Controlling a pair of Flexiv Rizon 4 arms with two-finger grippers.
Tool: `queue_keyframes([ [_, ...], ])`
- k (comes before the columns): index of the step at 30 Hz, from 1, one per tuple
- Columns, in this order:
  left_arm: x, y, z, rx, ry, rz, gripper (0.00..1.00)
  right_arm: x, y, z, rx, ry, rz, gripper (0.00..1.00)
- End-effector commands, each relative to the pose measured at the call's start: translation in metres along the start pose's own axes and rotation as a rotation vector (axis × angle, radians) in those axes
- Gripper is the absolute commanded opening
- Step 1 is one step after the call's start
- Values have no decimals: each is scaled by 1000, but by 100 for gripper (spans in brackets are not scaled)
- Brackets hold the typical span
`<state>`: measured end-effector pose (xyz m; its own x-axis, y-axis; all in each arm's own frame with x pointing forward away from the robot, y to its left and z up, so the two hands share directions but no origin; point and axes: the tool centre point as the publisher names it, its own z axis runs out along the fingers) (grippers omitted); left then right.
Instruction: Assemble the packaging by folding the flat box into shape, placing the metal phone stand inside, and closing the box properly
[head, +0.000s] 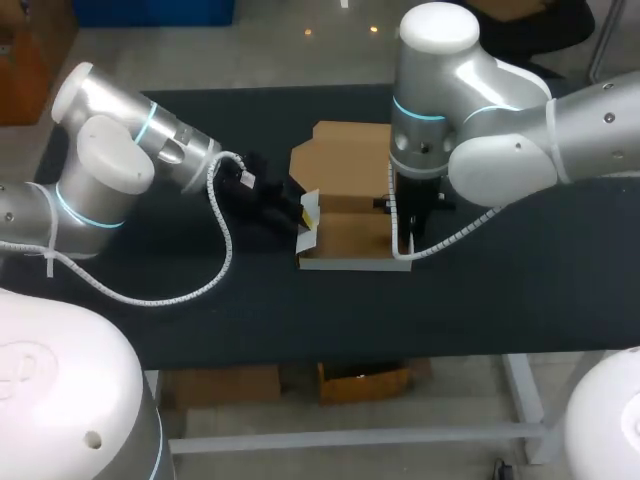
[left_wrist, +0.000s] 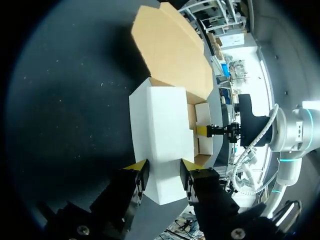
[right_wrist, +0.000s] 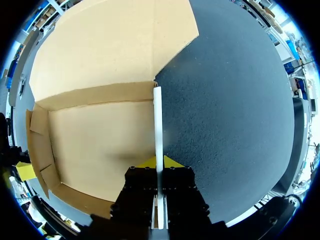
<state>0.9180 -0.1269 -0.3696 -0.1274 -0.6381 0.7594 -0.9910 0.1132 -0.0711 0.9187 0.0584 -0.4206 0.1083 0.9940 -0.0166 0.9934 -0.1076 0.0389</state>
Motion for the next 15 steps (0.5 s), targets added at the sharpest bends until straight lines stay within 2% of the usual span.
queue_keyframes([
  [1,8,3,5,24,-62,-8,41,1,0,-1,3,-3,0,0],
  [6,6,0,3,31,-79,-16,40,1,0,-1,3,-3,0,0],
  [15,-2,-3,-7,17,-10,-38,42,1,0,-1,3,-3,0,0],
])
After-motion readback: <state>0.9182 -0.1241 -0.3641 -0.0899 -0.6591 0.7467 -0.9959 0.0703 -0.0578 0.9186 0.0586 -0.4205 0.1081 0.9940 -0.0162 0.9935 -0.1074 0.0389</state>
